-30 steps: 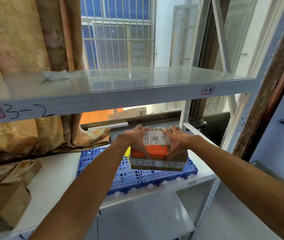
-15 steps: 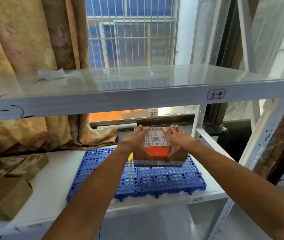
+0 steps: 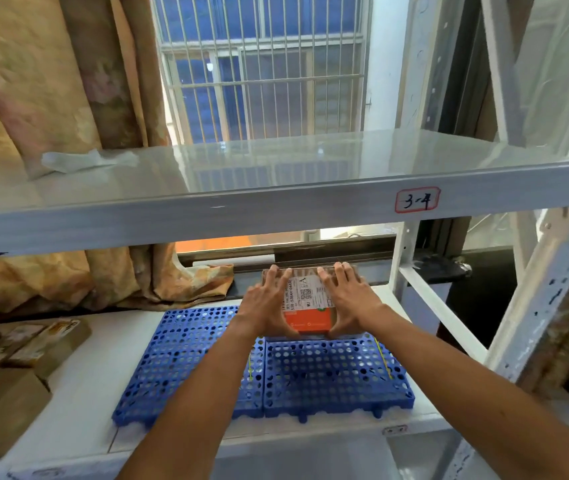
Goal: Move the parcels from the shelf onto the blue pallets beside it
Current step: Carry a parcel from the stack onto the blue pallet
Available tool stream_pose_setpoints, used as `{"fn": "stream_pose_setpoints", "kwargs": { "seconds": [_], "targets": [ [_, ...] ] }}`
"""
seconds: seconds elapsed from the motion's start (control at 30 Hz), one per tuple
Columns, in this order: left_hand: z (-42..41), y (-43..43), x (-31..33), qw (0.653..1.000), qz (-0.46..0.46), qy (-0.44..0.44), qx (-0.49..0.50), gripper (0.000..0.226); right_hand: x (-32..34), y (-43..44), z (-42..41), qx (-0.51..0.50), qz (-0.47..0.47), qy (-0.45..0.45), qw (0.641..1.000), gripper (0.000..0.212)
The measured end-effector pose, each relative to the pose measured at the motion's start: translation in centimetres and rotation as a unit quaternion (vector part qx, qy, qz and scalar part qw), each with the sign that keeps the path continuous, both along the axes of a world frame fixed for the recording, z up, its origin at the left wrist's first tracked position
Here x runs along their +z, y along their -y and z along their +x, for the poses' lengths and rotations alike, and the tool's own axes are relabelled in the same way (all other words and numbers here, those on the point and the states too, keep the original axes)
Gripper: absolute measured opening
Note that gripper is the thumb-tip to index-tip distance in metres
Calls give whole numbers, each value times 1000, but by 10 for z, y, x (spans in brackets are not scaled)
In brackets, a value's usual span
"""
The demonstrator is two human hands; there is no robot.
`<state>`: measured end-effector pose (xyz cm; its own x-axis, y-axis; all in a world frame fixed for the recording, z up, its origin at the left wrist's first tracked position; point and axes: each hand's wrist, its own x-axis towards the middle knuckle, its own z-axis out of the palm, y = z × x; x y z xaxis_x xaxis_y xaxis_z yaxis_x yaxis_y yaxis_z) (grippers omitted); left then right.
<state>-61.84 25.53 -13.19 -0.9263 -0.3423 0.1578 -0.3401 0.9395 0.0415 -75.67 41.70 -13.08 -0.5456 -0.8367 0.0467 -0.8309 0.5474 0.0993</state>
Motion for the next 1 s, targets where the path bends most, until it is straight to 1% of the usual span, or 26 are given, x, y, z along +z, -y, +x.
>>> {"fn": "stream_pose_setpoints", "kwargs": {
  "seconds": [0.13, 0.3, 0.47, 0.57, 0.7, 0.8, 1.0],
  "targets": [
    [-5, 8, -7, 1000, -3, 11, -2, 147, -9, 6, -7, 8, 2, 10, 1000, 144],
    [-13, 16, -9, 1000, -15, 24, -4, 145, -15, 9, -19, 20, 1, -10, 1000, 139],
    [-21, 20, -14, 999, 11, 49, 0, 145, -11, 18, -27, 14, 16, 26, 999, 139],
    [-26, 16, -24, 1000, 3, 24, 11, 144, -13, 23, -35, 14, 20, 50, 998, 140],
    [-26, 17, -44, 1000, 3, -4, 26, 138, -21, 24, -41, 27, 25, 49, 998, 133],
    [-26, 16, -53, 999, 11, -27, 33, 129, -24, 22, -43, 37, 28, 47, 998, 127],
    [-32, 19, -57, 999, 27, -12, 42, 114, -38, 15, -51, 23, 32, 75, 996, 120]
  ]
}}
